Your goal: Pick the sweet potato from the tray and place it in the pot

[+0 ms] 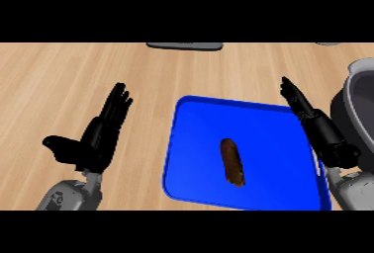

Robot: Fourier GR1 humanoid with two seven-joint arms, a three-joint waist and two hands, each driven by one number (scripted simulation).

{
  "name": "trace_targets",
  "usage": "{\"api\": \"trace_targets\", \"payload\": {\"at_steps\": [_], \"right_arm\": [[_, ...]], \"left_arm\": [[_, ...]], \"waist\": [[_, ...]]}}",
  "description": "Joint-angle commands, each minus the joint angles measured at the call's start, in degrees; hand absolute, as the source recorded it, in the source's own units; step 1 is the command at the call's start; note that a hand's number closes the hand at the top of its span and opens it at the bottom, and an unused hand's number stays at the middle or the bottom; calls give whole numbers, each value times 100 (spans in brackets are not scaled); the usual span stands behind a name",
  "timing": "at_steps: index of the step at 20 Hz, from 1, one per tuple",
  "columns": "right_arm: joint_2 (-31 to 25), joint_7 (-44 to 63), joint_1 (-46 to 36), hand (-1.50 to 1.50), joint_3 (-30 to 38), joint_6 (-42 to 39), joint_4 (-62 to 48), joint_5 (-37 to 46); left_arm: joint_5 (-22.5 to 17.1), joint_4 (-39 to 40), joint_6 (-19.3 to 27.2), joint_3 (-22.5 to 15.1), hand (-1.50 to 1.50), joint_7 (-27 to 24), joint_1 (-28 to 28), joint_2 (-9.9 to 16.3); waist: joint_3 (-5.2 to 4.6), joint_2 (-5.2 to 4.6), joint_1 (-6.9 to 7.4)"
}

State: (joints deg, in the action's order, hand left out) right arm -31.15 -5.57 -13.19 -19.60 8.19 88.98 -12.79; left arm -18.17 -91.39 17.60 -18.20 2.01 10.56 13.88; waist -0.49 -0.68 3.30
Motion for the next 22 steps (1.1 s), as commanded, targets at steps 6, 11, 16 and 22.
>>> {"api": "trace_targets", "payload": {"at_steps": [6, 11, 16, 22], "right_arm": [[-917, -1047, -1015, 150, -130, 364, 2284, 1943], [-833, -512, 544, -150, 110, 2501, 2452, 3764], [-339, -772, 1738, -150, -1238, 3140, 3439, 5555], [-67, 536, 2877, -150, -1818, 2498, 3492, 7835]], "left_arm": [[508, 145, 495, 485, 0, -550, -440, 347], [422, 159, 479, 517, 0, -951, -946, 191], [420, 157, 281, 478, 0, -1093, -1023, 211], [421, 25, 315, 542, 0, -1124, -1150, 198]], "waist": [[10, 352, -399], [36, 212, -732], [38, 148, -603], [20, 153, -634]]}}
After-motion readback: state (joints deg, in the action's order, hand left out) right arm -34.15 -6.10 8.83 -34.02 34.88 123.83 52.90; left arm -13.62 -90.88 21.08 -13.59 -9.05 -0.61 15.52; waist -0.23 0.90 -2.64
